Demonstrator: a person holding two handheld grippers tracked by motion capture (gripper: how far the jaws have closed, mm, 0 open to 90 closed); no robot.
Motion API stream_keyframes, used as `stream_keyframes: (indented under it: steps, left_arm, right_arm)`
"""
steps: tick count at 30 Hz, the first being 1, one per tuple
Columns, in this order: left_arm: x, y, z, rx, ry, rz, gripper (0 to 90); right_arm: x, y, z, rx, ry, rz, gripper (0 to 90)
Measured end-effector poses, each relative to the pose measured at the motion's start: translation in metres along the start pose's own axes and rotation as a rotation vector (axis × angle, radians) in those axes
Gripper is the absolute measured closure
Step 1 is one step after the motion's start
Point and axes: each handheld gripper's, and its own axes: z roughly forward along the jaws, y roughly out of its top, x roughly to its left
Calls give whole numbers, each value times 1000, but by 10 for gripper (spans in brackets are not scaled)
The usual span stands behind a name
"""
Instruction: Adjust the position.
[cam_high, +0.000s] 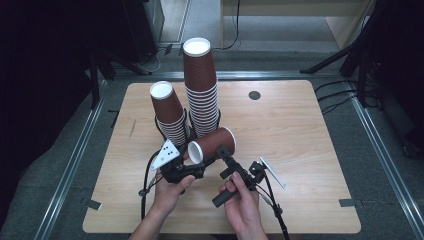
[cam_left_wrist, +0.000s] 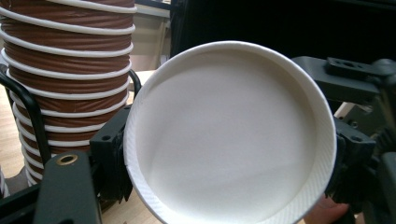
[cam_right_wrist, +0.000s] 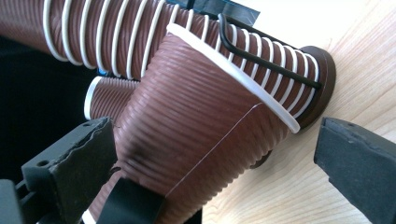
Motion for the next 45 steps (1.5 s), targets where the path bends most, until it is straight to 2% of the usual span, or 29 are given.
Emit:
stream_keyframes:
  steps: [13, 18, 33, 42, 45]
  left_arm:
    - [-1, 0, 0, -5, 5, 12, 218]
    - [0, 0, -1, -4, 8, 12, 218]
    - [-5, -2, 3, 14, 4, 38, 218]
    - [-10, -6, 7, 41, 7, 86, 219]
    - [-11, -7, 7, 38, 2, 84, 219]
  right_arm:
    - [2, 1, 13, -18, 12, 175, 0]
    - [2, 1, 16, -9, 15, 204, 0]
    - [3, 7, 21, -19, -34, 255, 0]
    - [5, 8, 23, -13, -49, 282, 0]
    - [7, 8, 25, -12, -57, 281, 0]
